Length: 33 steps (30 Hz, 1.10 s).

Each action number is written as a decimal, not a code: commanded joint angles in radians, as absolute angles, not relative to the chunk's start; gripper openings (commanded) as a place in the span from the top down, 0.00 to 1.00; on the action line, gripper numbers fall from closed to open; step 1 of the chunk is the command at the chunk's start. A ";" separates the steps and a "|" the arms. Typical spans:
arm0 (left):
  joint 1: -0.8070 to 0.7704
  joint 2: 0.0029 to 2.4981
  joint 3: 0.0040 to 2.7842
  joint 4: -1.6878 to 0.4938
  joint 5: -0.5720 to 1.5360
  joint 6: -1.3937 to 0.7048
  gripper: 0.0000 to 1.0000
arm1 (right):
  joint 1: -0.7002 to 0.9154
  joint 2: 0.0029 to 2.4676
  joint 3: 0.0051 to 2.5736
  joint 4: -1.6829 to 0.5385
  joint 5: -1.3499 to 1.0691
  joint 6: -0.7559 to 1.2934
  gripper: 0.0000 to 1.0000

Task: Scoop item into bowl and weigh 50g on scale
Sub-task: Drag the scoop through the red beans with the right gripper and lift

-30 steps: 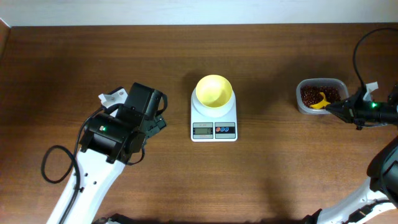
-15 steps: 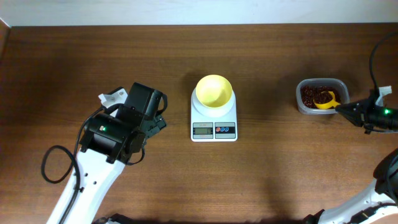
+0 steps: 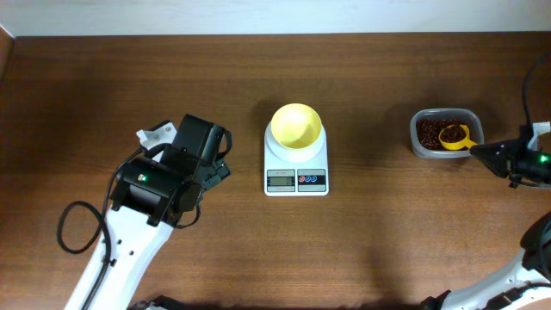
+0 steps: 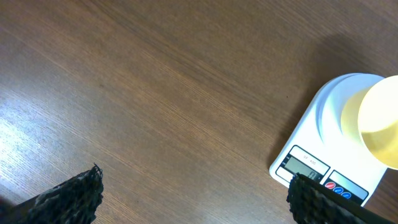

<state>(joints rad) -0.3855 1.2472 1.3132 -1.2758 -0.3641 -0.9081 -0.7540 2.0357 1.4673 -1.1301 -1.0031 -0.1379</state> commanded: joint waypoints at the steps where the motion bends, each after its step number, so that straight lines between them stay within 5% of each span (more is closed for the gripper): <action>1: -0.381 1.235 1.314 -1.277 -0.373 -0.907 0.01 | -0.761 2.053 1.458 -1.121 -1.043 -0.196 0.96; 24: -0.381 1.235 1.314 -1.277 -0.373 -0.907 0.01 | -0.759 2.056 1.458 -1.190 -1.322 -0.258 0.96; 33: -0.381 1.235 1.314 -1.277 -0.373 -0.907 0.01 | -0.636 2.056 1.458 -1.193 -1.389 -0.258 0.96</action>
<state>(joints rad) -0.3855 1.2472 1.3132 -1.2758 -0.3637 -0.9081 -0.6804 2.0418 1.4647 -1.1931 -1.3308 -0.2398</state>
